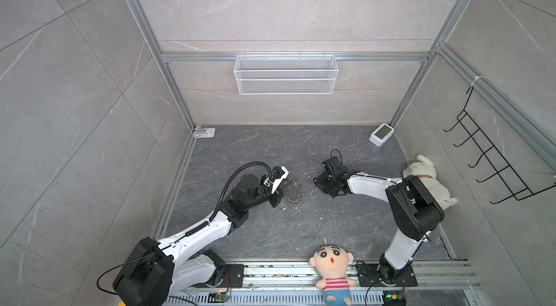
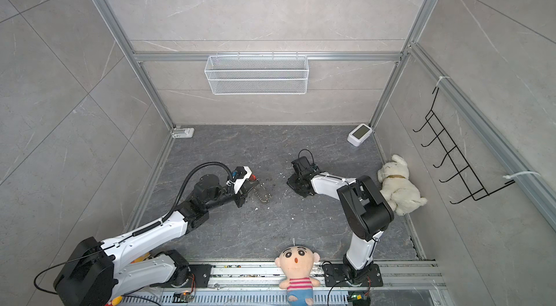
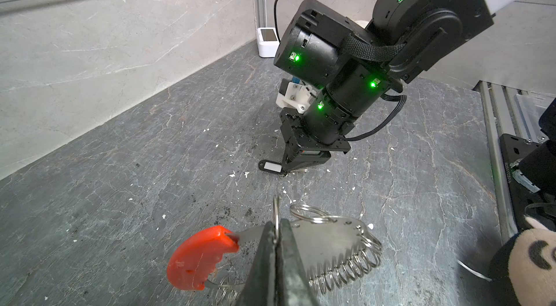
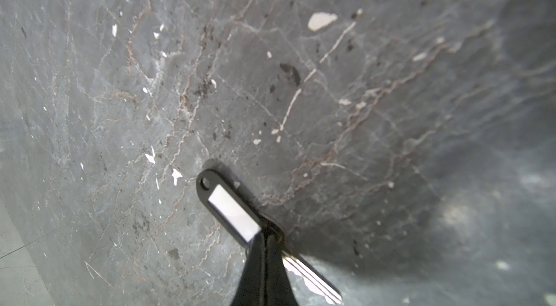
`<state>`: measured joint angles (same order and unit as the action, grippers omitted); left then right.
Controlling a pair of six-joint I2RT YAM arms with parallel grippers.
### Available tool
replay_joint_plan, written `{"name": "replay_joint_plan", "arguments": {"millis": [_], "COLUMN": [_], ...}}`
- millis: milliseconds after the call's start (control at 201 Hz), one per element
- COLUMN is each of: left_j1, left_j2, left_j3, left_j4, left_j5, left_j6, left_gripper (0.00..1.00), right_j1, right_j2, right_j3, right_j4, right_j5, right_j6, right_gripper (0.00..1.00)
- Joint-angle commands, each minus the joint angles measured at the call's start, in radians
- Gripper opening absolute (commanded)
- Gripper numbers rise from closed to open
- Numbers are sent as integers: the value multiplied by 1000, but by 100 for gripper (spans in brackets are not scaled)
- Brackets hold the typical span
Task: Attach keys to a key ring
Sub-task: Pick up the key from the center of the table.
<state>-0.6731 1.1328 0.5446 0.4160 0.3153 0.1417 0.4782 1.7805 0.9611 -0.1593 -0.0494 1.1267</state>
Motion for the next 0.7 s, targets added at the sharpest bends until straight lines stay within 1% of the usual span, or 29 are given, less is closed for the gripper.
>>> {"name": "replay_joint_plan", "arguments": {"millis": [0, 174, 194, 279, 493, 597, 697], "left_j1": [1, 1, 1, 1, 1, 0, 1], "left_j2": [-26, -28, -28, -28, -18, -6, 8], "left_j3": [8, 8, 9, 10, 34, 64, 100], "left_j4": [63, 57, 55, 54, 56, 40, 18], "left_j5": [9, 7, 8, 7, 9, 9, 13], "left_j6": [17, 19, 20, 18, 16, 25, 41], "left_gripper": [0, 0, 0, 0, 0, 0, 0], "right_j1": [-1, -1, -1, -1, -1, -1, 0], "right_j2": [6, -80, -96, -156, -301, -371, -450], "right_j3": [7, 43, 45, 57, 53, 73, 97], "right_j4": [-26, -58, -59, -75, -143, -207, -251], "right_j5": [11, 35, 37, 34, 27, 10, -69], "right_j6": [-15, -103, -138, -207, -341, -469, -639], "right_gripper": [0, 0, 0, 0, 0, 0, 0]}}
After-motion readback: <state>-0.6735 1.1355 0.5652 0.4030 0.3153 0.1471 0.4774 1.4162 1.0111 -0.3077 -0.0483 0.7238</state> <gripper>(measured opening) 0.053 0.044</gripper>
